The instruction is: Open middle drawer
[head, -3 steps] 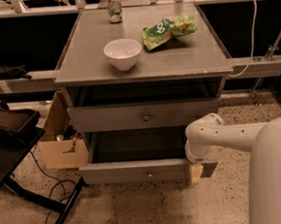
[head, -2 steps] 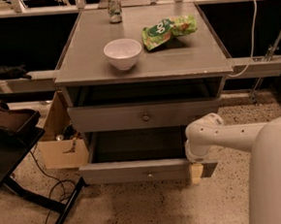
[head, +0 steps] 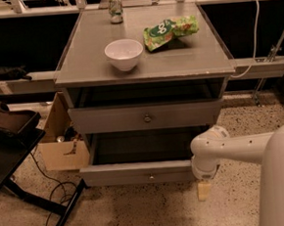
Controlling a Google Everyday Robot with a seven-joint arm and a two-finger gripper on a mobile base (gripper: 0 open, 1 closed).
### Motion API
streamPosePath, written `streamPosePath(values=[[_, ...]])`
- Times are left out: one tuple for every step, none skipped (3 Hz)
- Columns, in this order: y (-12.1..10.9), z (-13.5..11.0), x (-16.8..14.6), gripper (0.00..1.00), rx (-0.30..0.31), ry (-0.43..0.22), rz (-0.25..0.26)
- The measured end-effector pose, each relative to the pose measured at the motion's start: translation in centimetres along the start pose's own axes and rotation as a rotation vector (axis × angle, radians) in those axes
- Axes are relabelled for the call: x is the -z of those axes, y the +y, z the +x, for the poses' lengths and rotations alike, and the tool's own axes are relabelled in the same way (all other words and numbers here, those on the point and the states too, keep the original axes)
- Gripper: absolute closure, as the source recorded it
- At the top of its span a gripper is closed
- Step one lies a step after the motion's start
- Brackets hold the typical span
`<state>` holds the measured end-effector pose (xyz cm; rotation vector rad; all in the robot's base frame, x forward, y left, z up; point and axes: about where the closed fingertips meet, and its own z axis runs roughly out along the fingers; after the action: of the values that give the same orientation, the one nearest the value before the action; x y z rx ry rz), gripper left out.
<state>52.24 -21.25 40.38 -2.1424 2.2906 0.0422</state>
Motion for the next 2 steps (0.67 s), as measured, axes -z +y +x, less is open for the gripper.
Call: streamPosePath(values=[[3.4, -0.1, 0.2, 0.43, 0.008, 0.006, -0.062], [3.9, -0.4, 1.3, 0.72, 0.027, 0.011, -0.072]])
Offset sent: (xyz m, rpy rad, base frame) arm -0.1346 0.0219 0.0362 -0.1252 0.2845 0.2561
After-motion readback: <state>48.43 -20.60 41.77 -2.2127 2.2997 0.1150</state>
